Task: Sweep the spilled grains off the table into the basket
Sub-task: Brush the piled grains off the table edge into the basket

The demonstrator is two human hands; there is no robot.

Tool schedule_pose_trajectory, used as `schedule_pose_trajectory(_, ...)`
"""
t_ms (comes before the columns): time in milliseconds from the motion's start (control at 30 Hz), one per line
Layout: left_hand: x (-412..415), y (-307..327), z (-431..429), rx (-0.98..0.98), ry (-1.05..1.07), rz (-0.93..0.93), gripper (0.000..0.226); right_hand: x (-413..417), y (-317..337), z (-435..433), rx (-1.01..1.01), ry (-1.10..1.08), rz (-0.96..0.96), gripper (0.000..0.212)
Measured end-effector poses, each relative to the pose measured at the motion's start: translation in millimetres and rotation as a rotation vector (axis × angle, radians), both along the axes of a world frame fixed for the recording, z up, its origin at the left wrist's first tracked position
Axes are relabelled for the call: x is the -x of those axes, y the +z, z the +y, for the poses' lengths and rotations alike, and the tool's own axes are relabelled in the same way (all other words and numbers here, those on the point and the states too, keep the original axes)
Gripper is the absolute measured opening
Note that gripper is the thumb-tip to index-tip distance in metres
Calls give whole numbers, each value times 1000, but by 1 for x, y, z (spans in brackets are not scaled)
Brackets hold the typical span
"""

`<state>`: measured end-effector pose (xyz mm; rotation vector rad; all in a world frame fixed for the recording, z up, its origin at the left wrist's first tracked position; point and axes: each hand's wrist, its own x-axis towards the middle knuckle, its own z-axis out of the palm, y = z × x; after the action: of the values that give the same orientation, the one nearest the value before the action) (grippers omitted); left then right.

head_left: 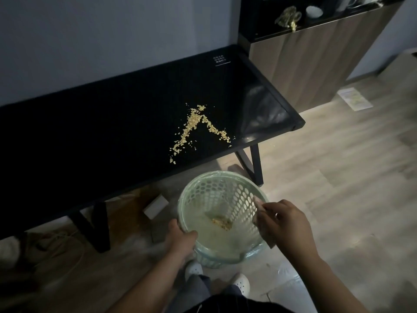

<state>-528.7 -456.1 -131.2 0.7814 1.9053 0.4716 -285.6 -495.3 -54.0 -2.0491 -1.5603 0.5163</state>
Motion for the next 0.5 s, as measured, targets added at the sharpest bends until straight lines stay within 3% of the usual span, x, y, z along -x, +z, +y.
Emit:
schedule_pose_trajectory(167, 9, 19, 1, 13, 2, 8, 47, 6, 15, 6, 1, 28, -23, 4)
schedule_pose_trajectory(400, 13, 16, 20, 60, 3, -48, 46, 15, 16, 19, -64, 10, -21, 4)
schedule_pose_trajectory(500, 7, 11, 24, 75, 7, -50, 50, 11, 17, 24, -93, 1, -4, 15)
